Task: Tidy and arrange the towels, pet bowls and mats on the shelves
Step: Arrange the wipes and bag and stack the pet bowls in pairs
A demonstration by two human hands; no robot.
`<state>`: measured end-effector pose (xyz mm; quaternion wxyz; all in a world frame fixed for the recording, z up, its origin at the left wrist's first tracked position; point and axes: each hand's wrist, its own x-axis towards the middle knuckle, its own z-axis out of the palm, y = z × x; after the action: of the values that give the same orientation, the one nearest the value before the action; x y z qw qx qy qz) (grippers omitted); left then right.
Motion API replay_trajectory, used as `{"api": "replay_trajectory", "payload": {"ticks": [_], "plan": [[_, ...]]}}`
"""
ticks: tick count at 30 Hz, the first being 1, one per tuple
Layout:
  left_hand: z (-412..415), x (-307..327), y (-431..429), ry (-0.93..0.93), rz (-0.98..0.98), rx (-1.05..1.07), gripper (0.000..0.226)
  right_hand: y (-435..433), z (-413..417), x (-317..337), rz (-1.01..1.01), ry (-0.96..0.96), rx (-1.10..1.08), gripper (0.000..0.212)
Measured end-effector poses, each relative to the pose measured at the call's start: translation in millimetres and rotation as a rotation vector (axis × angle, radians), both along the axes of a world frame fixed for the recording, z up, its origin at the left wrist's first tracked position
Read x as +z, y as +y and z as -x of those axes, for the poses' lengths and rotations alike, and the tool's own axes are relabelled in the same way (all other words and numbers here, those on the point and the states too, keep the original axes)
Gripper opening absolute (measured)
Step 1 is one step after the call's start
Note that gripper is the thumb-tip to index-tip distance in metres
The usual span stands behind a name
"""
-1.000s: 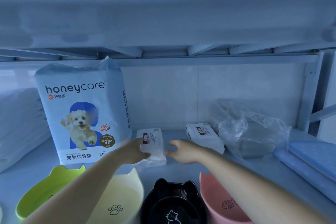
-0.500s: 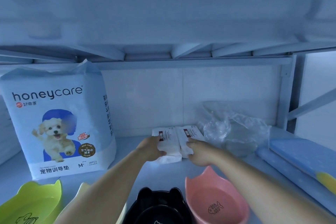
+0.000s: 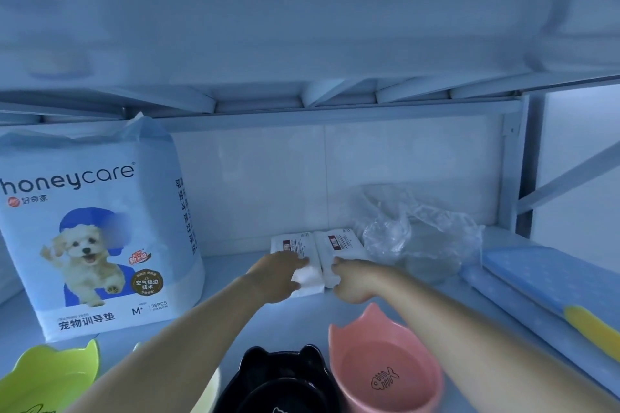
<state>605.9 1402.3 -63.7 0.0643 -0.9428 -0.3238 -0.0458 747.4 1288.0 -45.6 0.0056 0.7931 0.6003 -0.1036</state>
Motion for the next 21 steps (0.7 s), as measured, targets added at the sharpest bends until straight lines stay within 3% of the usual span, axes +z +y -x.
{"api": "replay_trajectory", "payload": {"ticks": [3,7,17,21], "plan": [[-13.0,1.2,1.1,0.157,-0.032,0.066,0.067,-1.0,-2.4,3.7,-0.003,0.039,-0.020,0.059],[-19.5,6.0,1.7,0.160,0.034,0.105,0.072,-3.8,-5.4,1.2,-0.042,0.109,0.008,0.063],[29.8,0.4,-37.6,-0.131,0.265,0.116,0.058,-11.2,-2.3,-1.7,-0.097,0.182,0.031,0.044],[49.3,12.2,-63.4,-0.251,0.266,0.153,0.052,-17.4,4.2,16.1,-0.150,0.195,0.088,0.051]]}}
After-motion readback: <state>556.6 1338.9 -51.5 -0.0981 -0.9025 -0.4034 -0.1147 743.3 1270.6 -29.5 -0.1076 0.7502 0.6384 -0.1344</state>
